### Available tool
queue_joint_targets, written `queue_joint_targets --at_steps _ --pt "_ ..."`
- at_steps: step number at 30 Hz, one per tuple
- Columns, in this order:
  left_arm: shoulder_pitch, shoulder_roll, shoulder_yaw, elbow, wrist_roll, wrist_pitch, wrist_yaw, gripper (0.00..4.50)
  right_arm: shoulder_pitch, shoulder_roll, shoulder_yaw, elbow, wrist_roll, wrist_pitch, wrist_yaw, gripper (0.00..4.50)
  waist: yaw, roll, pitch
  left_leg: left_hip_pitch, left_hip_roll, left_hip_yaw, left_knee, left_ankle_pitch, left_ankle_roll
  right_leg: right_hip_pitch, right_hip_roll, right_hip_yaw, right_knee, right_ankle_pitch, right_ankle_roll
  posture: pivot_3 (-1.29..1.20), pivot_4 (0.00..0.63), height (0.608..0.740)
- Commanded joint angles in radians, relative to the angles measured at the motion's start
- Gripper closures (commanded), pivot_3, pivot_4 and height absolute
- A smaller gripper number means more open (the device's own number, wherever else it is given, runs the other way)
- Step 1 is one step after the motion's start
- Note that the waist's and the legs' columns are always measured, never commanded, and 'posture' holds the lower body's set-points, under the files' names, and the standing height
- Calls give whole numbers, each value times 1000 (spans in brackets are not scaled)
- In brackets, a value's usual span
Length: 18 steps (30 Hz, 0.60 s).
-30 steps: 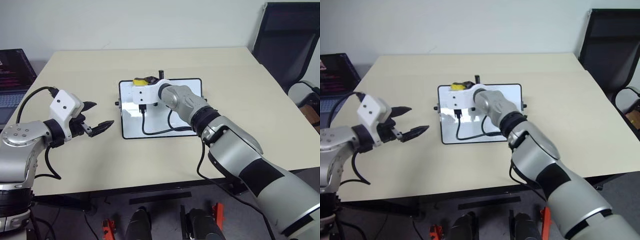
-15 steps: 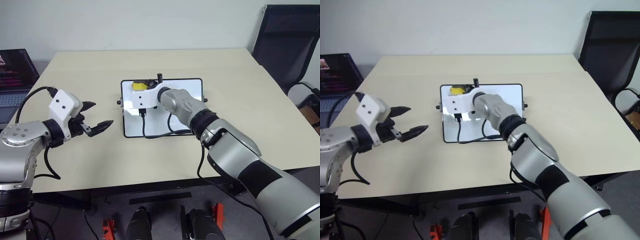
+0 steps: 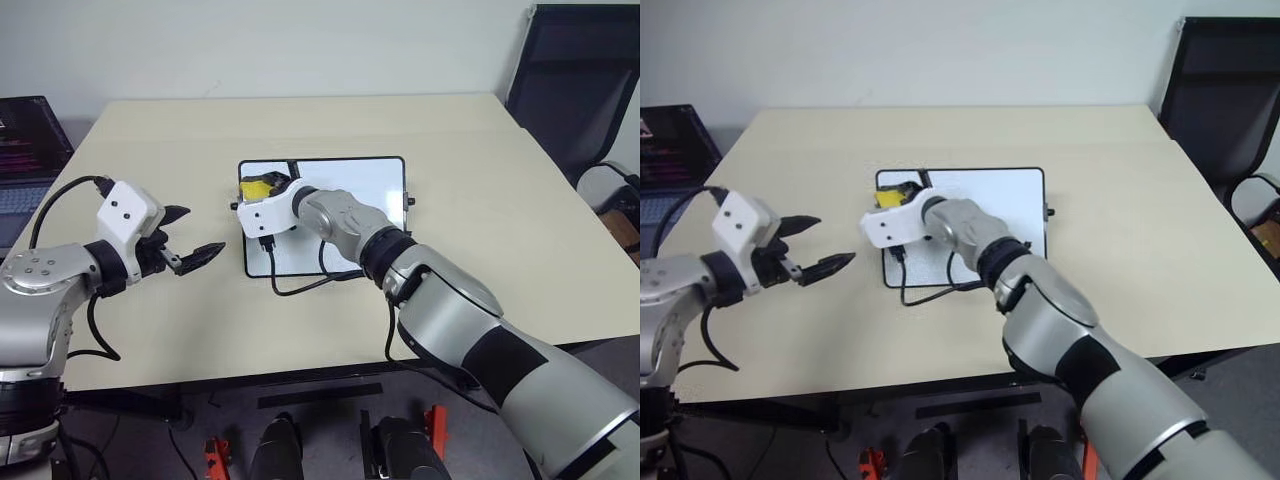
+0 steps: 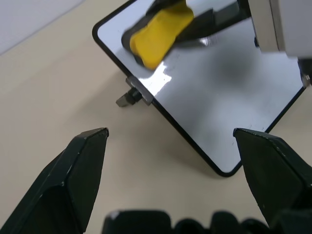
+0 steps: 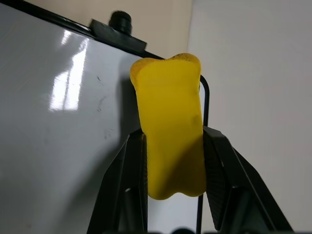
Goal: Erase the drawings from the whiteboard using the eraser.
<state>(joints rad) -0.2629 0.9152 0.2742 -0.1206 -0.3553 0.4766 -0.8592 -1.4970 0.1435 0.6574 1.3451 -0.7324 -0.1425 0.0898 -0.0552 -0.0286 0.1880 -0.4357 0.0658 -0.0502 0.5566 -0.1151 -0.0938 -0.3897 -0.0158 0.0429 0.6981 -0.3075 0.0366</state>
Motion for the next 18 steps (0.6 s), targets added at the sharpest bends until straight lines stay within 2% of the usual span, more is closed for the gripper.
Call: queue_joint_targets --at_steps 1,5,9,18 --pt "6 18 50 -45 -11 0 9 0 -33 -13 -10 -1 -4 10 -12 3356 0 -1 0 0 0 0 0 0 0 0 0 0 0 0 0 0 150 740" --pt "10 16 52 -53 -13 3 13 0 -11 -13 3 5 -16 12 19 3356 -1 -1 0 0 0 0 0 0 0 0 0 0 0 0 0 0 150 740" --pt "4 16 50 -49 -12 2 13 0 21 -7 24 8 -25 -3 117 3356 -1 -1 -1 0 0 0 0 0 0 0 0 0 0 0 0 0 150 740" --pt "5 15 47 -52 -12 1 11 0 -62 -45 -77 -6 37 2 -142 3356 1 -2 0 1 0 0 1 1 0 1 0 0 0 1 1 0 150 740"
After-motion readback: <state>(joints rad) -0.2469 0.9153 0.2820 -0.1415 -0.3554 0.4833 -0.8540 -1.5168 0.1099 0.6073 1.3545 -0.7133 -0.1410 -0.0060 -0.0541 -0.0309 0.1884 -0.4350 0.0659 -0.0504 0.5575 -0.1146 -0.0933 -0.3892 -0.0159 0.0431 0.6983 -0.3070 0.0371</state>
